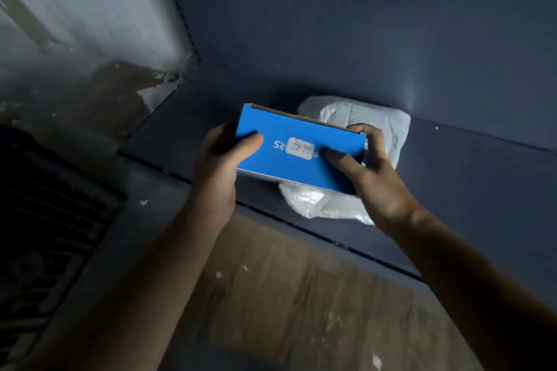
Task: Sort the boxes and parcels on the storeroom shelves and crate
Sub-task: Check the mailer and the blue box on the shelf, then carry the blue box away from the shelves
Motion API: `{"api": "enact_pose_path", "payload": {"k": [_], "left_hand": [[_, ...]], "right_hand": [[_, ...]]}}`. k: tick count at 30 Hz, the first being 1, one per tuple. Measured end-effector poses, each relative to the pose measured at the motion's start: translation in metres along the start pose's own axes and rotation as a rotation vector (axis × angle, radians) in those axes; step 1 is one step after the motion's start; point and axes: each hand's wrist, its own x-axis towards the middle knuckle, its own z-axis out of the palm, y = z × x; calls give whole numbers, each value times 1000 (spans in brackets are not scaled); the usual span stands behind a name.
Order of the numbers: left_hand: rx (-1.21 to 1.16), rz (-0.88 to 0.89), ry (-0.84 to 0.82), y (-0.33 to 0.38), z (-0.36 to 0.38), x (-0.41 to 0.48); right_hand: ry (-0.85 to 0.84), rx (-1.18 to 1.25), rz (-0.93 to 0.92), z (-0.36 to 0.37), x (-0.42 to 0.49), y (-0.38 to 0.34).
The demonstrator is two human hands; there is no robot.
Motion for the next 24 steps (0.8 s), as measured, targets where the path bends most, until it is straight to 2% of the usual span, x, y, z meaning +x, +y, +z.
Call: {"api": "enact_pose_path", "payload": {"k": [3, 6, 8, 11, 14, 18, 22, 24], "left_hand": [[139, 24, 49, 13, 0, -32], [135, -18, 352, 50, 18, -63], [161, -150, 476, 72, 31, -88], [-37, -397, 290, 100, 47, -135], [21, -402, 231, 132, 50, -180], [79, -386, 151, 201, 35, -229], [56, -474, -141, 270, 17, -261], [67, -530, -267, 303, 15, -271]], "right_hand": [[3, 29, 139, 2, -24, -16], [80, 67, 256, 7, -55, -39], [141, 83, 321, 14, -79, -57], [175, 79, 396, 28, -118, -86], [127, 24, 486, 32, -156, -121], [-75, -172, 506, 23, -202, -181], [-49, -180, 462, 28, -223, -251], [-1, -59, 435, 29, -236, -292]]}}
